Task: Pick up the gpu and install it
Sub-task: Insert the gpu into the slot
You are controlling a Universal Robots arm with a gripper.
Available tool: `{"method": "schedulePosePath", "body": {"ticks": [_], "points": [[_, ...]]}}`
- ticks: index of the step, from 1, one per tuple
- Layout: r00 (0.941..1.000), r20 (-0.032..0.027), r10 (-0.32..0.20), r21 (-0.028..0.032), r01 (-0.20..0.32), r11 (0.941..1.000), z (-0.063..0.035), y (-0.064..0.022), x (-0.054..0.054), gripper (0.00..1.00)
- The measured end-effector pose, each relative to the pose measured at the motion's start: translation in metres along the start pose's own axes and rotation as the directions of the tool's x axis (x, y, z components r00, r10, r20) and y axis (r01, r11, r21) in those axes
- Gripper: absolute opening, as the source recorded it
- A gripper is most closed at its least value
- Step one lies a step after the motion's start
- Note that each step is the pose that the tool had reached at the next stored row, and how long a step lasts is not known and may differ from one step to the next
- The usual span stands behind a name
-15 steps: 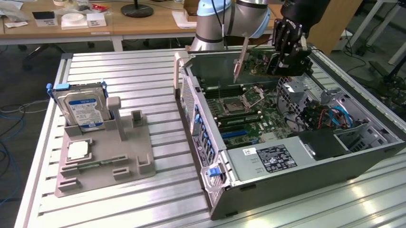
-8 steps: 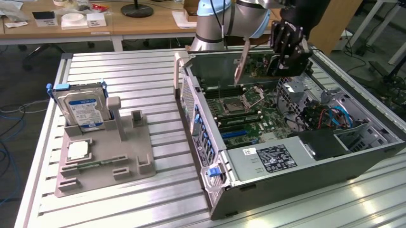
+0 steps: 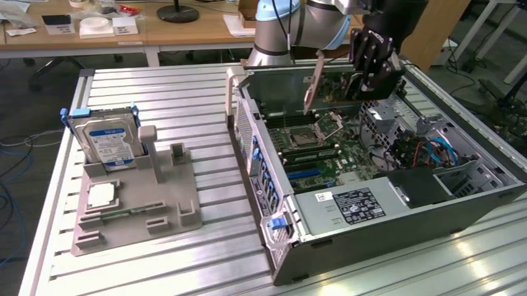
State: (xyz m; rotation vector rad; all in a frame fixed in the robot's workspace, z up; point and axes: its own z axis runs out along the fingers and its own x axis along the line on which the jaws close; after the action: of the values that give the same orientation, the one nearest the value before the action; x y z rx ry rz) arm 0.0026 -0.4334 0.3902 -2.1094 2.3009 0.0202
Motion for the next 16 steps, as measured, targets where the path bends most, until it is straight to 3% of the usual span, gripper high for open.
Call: {"method": "schedulePosePath", "body": {"ticks": [7, 14, 16], "points": [[1.0000, 0.0025, -0.004, -0.0003, 0.004, 1.0000, 0.0080, 0.0008, 0.000, 0.28], [0.9982, 0.0028, -0.059, -0.0018, 0.059, 0.9982, 0.0202, 0.0023, 0.001, 0.28], [0.9980, 0.0029, -0.063, 0.0028, 0.063, 0.9980, 0.0221, 0.0030, 0.001, 0.28]]}}
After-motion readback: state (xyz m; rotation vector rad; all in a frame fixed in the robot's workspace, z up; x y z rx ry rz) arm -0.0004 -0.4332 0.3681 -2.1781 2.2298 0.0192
